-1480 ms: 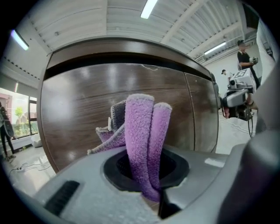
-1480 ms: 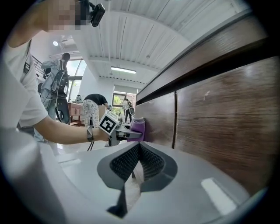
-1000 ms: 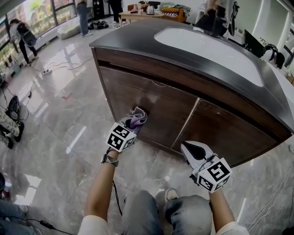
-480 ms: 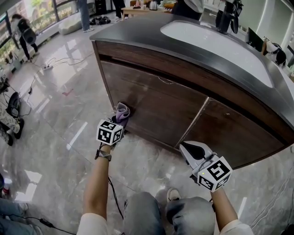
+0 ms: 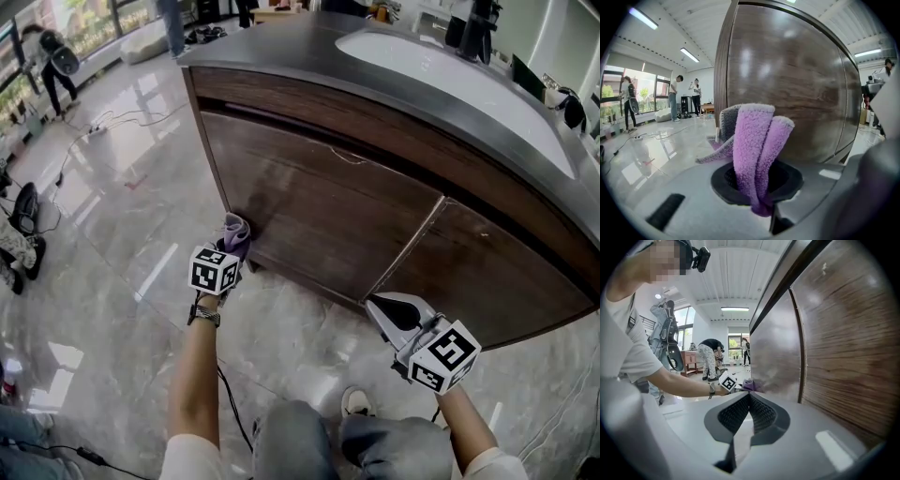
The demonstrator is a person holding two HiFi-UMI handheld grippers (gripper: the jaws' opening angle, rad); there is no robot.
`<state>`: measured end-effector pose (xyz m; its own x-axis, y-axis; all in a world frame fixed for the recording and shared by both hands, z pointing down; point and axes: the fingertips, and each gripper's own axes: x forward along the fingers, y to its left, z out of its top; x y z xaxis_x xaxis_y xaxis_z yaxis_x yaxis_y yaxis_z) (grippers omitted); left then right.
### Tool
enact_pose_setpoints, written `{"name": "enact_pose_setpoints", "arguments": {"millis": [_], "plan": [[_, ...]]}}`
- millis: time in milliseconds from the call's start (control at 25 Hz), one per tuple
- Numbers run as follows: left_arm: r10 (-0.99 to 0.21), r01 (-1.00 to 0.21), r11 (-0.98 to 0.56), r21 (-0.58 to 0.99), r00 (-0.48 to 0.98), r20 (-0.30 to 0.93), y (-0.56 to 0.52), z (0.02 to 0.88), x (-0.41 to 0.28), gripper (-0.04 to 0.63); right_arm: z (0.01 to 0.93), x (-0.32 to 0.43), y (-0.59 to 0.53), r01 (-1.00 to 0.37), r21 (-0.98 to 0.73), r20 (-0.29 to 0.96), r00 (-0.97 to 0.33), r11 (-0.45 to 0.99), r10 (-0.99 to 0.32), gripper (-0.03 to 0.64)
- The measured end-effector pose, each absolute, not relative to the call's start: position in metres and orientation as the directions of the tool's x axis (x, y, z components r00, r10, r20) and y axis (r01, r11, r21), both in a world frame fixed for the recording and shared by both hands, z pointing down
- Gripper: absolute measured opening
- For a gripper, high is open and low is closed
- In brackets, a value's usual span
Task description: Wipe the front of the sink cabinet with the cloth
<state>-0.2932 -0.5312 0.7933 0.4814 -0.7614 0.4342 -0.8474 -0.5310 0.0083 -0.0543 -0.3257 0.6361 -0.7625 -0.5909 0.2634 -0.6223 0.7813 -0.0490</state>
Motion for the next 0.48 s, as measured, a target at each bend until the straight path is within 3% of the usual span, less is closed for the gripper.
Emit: {"name": "enact_pose_setpoints", "arguments": {"millis": [280, 480], "plan": [[-0.704, -0.821, -0.571, -0.009, 0.484, 0.519, -0.524, 0.858, -0.282, 0.058, 0.655, -0.043, -0.322, -0.625, -0.110, 0.288, -0.764, 0.773, -0.577, 0.006], [-0.685, -0.810, -0.586, 0.031, 0.516, 0.514, -0.515, 0.877, -0.257, 0.060, 0.662, -0.036, -0.325, -0.649, -0.121, 0.286, -0.747, 0.751, -0.600, 0.006]]}}
